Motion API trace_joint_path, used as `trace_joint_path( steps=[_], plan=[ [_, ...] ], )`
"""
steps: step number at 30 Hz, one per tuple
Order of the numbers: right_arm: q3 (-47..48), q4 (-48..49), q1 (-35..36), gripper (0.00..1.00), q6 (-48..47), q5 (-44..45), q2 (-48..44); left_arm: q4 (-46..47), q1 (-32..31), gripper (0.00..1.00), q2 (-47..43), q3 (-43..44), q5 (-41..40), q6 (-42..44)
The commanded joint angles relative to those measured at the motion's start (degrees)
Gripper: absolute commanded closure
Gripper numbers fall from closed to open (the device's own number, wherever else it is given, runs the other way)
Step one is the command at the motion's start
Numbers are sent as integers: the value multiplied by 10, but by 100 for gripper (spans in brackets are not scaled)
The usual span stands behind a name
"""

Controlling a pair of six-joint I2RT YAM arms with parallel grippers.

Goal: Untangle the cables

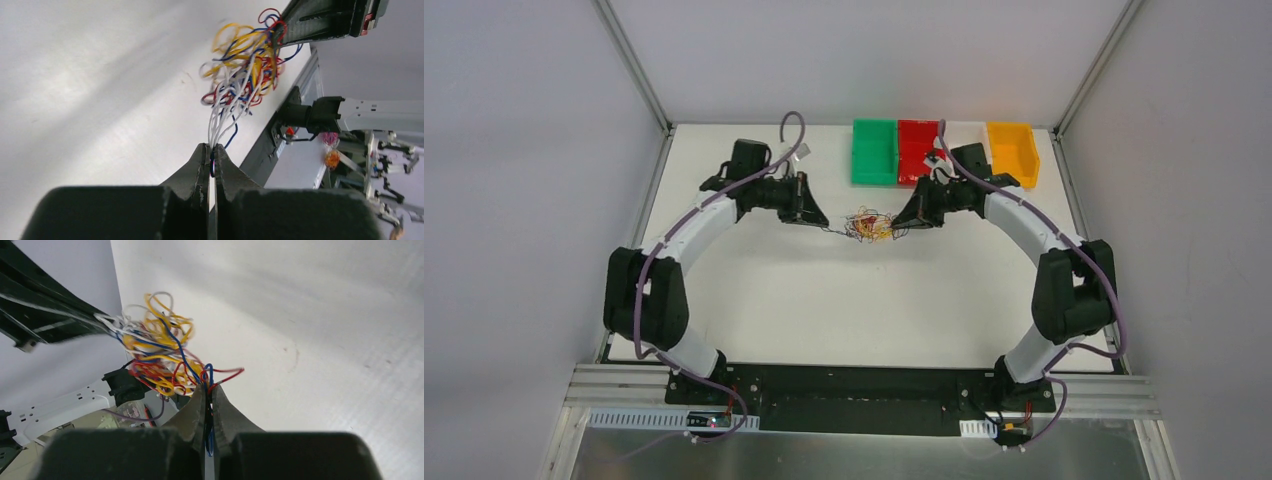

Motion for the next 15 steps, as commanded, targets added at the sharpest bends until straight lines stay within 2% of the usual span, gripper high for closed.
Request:
trace_joint_path(
  steps=[1, 8, 15],
  plan=[
    [14, -130, -79, 100, -102, 11, -39, -79, 105, 100, -69, -8, -13, 74],
    [-1, -207, -150, 100, -204, 17, -80, -176, 219, 100, -96, -4, -59, 165],
    [24, -299, -274, 100, -319, 30, -61, -221, 315, 100, -81, -7, -117, 239]
  ],
)
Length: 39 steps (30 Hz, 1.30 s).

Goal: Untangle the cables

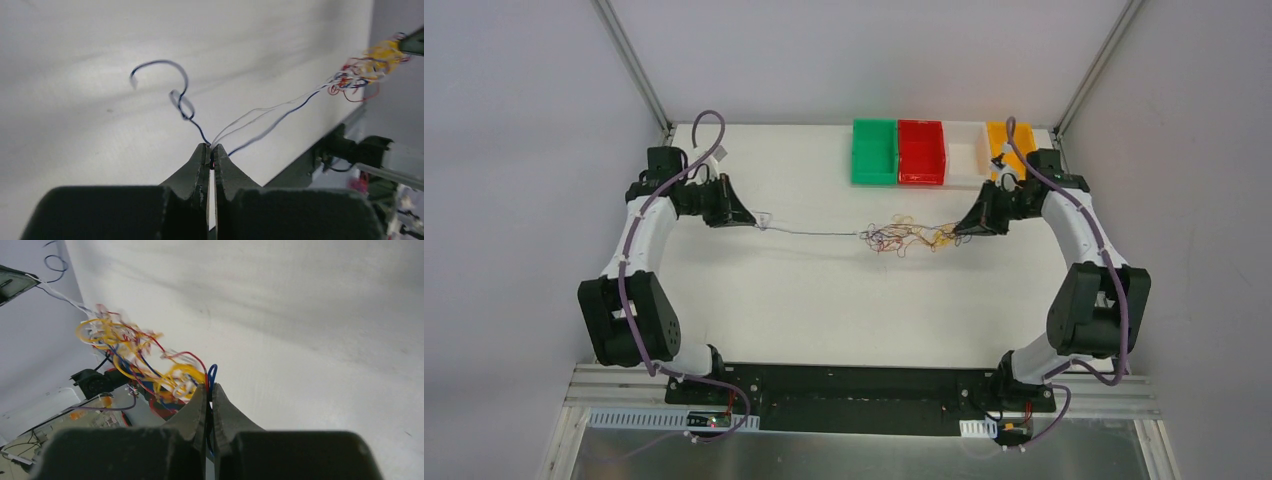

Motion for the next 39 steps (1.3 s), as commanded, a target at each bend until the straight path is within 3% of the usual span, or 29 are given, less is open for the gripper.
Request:
trace_joint_path(
  steps=[1, 8, 14, 18, 23, 24, 26, 27, 29, 35, 39],
  plan=[
    [33, -98, -85, 100, -117, 49, 10, -39, 60, 100, 0, 1, -82, 89],
    [46, -130, -155, 100, -186, 68, 32, -52, 125, 100, 50, 30, -121, 122],
    [40, -109, -160, 100, -145, 36, 33, -53, 125, 100, 80, 37, -117, 115],
    [43, -94, -116, 100, -94, -13, 24, -54, 100, 100, 75, 30, -54, 117],
    [38, -23, 8, 100, -21, -31, 23, -54, 12, 100, 71, 18, -23, 115],
    [41, -9, 20, 97, -15, -19, 31, -54, 5, 93, 77, 18, -22, 109],
    [55, -13, 35, 60, -24, 2, 57, -54, 2, 55, 94, 23, -6, 91],
    [65, -35, 34, 45, -40, 24, 70, -55, -1, 42, 98, 28, -3, 83],
    [69, -54, 30, 34, -63, 78, 81, -50, -26, 20, 95, 41, -4, 79],
    [-18, -12, 18, 30, -19, 84, 36, 84, -189, 18, 105, 53, 8, -23],
    [-70, 51, 18, 31, 40, 58, 36, 198, -299, 23, 177, 82, -12, -102]
  ],
)
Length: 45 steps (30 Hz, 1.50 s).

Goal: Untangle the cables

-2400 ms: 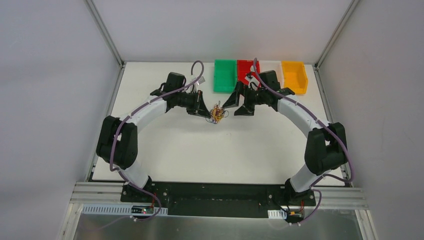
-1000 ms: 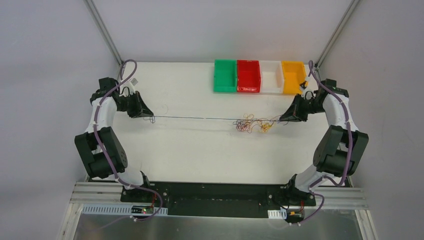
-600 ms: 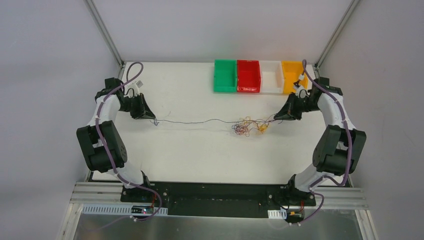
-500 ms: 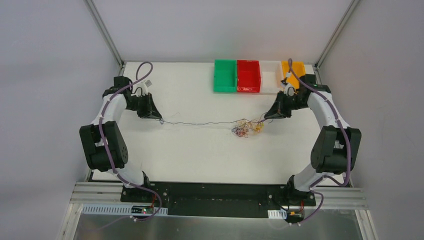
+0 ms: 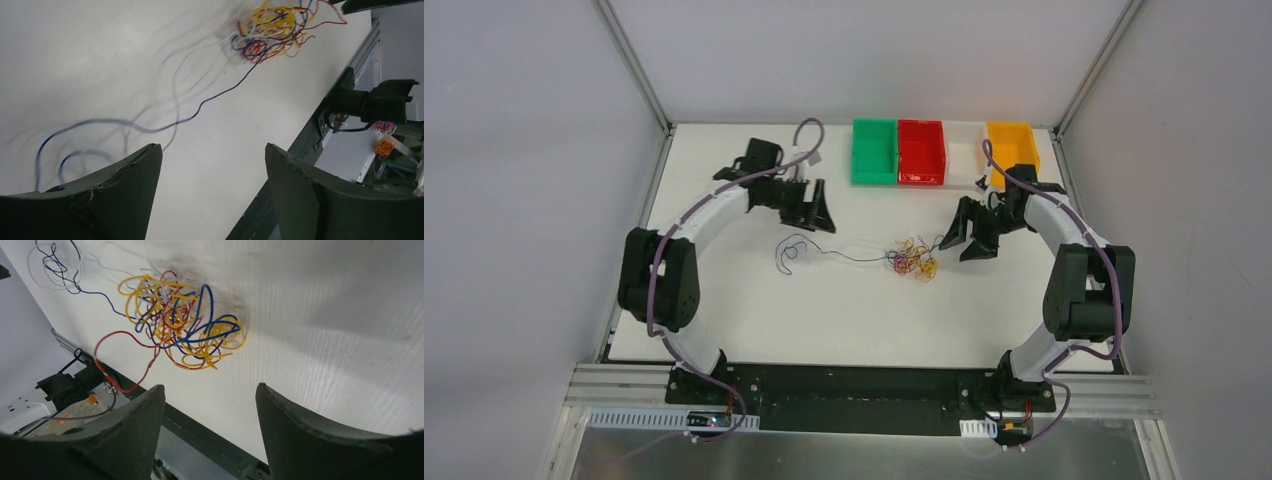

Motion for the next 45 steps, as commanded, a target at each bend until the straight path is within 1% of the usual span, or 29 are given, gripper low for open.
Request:
trace_joint_path(
  steps=[1, 3, 6, 8, 10, 12, 14, 15, 17, 18, 19, 20, 21, 22, 23, 24, 26, 27, 30, 32, 35, 37, 40, 43, 45],
  plan=[
    [-34, 62, 4, 31, 69, -22, -10, 151, -103, 24, 90, 56, 5, -121],
    [-35, 69, 4, 33, 76, -46, -1, 180, -134, 25, 144, 101, 4, -156],
    [-75, 111, 5, 31, 110, -61, -12, 193, -176, 25, 209, 153, -2, -166],
    [-99, 151, 22, 27, 140, -56, -13, 208, -196, 23, 239, 169, 4, -181],
    [-115, 189, 40, 27, 174, -56, -5, 221, -212, 21, 263, 176, 9, -197],
    [-121, 210, 57, 27, 184, -55, 6, 231, -224, 19, 281, 178, 10, -206],
    [-120, 222, 67, 30, 183, -50, 27, 233, -234, 19, 301, 178, 18, -213],
    [-118, 225, 67, 34, 186, -47, 41, 233, -238, 20, 307, 176, 22, -218],
    [-113, 233, 66, 47, 187, -46, 62, 235, -245, 23, 312, 170, 21, -225],
    [-112, 240, 67, 57, 188, -48, 66, 238, -248, 27, 313, 165, 21, -227],
    [-112, 247, 66, 66, 189, -50, 68, 241, -250, 36, 313, 163, 22, -229],
    [-110, 247, 66, 75, 190, -51, 67, 243, -250, 49, 312, 163, 23, -231],
    [-105, 232, 65, 85, 181, -51, 65, 240, -249, 63, 306, 163, 23, -227],
    [-98, 209, 60, 92, 164, -52, 59, 232, -241, 78, 293, 158, 22, -219],
    [-92, 181, 54, 100, 140, -51, 51, 223, -230, 96, 276, 146, 22, -208],
    [-89, 151, 40, 100, 113, -47, 38, 211, -214, 100, 253, 130, 21, -198],
    [-86, 84, 0, 100, 56, -39, 10, 179, -166, 100, 206, 92, 15, -174],
    [-84, 53, -34, 100, 27, -32, 0, 156, -137, 100, 178, 75, 9, -158],
    [-76, -48, -109, 100, -68, 1, -22, 72, -35, 100, 122, 33, -29, -85],
    [-60, -88, -156, 100, -116, 16, -28, 27, 37, 100, 96, 13, -48, -42],
    [-27, -126, -204, 100, -164, 32, -25, -34, 132, 100, 78, 12, -68, 14],
    [-2, -141, -221, 100, -173, 32, -19, -53, 179, 100, 70, 20, -85, 40],
    [29, -154, -225, 100, -178, 30, -10, -68, 239, 100, 62, 37, -85, 58],
    [43, -152, -222, 100, -170, 15, -3, -78, 270, 100, 55, 56, -75, 70],
    [49, -155, -207, 100, -163, 2, 5, -80, 273, 100, 47, 63, -59, 78]
  ],
)
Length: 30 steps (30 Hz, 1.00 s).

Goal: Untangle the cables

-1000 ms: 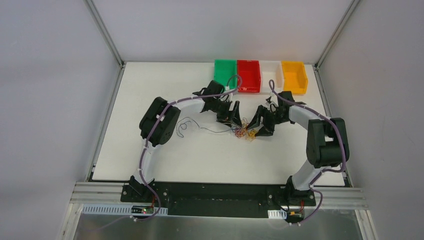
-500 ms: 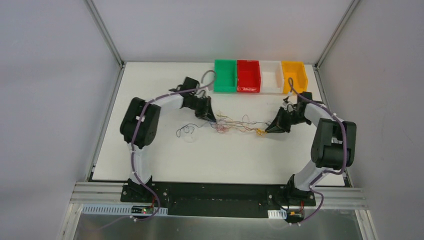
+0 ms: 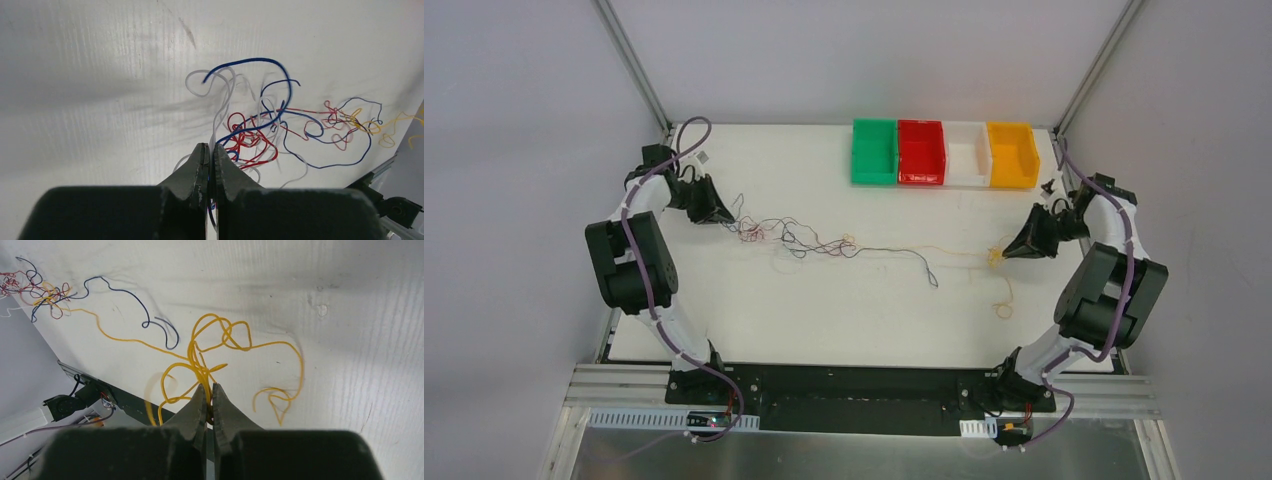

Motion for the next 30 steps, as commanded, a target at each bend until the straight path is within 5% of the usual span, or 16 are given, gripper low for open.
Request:
trace_joint_path(
  steps=[1, 5, 6, 10, 11, 12, 20, 27, 29, 30],
  plan=[
    [26, -37, 31, 100, -16, -20, 13, -38, 0, 100, -41, 39, 37, 48],
    [42, -17, 117, 100, 27, -75, -3, -39, -45, 100, -80, 72, 114, 7],
    [51, -9, 147, 92, 39, -95, -8, -39, -65, 100, -94, 84, 131, -8],
    [111, 37, 209, 17, 80, -103, -32, -33, -152, 100, -131, 126, 174, -68],
    [122, 63, 220, 3, 95, -102, -38, -22, -175, 100, -134, 128, 177, -88],
    [131, 93, 226, 1, 114, -105, -46, -9, -193, 100, -137, 126, 178, -107],
    [137, 360, 387, 1, 274, -129, -54, 207, -287, 100, -112, 79, 185, -351],
    [91, 470, 510, 1, 271, -92, -24, 267, -321, 100, -95, 71, 200, -422],
    [86, 491, 518, 17, 271, -71, -14, 268, -321, 100, -99, 65, 199, -425],
    [87, 493, 519, 40, 268, -63, -8, 268, -320, 100, -103, 62, 199, -424]
  ],
)
